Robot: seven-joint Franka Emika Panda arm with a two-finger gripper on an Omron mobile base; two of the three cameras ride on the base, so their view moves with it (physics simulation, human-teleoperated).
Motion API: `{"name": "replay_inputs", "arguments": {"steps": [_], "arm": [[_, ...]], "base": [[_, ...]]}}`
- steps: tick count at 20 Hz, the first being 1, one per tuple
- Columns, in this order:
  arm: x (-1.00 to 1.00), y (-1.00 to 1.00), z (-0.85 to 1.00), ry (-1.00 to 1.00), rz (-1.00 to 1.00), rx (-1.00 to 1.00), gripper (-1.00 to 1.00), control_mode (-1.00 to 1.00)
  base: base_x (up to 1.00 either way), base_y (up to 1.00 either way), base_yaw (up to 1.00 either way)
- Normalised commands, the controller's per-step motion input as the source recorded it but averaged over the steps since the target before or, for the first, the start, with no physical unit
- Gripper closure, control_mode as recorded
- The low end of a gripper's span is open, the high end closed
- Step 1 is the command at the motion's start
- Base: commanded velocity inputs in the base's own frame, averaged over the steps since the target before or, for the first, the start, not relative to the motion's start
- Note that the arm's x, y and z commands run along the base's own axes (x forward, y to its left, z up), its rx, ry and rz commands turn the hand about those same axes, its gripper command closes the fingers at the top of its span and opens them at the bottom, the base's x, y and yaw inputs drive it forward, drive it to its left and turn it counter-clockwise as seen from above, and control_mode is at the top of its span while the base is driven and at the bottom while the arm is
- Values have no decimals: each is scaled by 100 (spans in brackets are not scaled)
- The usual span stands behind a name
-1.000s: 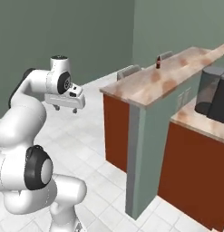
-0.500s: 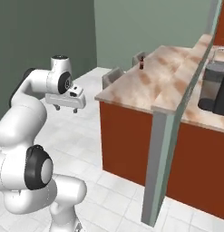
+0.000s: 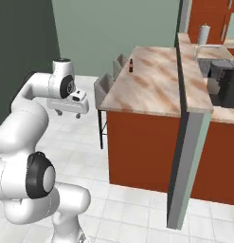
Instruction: Place the large bottle from the dining counter next to the other large bottle outside the sink, and place the small bottle from the dining counter next to the other small bottle inside the sink.
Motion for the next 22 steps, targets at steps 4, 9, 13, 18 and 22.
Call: {"name": "replay_inputs", "arguments": {"steps": [4,9,13,18,22], "arm": [[0,0,0,0,0,0,-100,100],[0,0,0,0,0,0,-100,100],[0,0,0,0,0,0,-100,100],[0,0,0,0,0,0,-100,100],[0,0,0,0,0,0,-100,100]], "base": [[6,100,-53],[29,100,-56],[48,100,-58],[63,100,-59],[71,100,-62]]}}
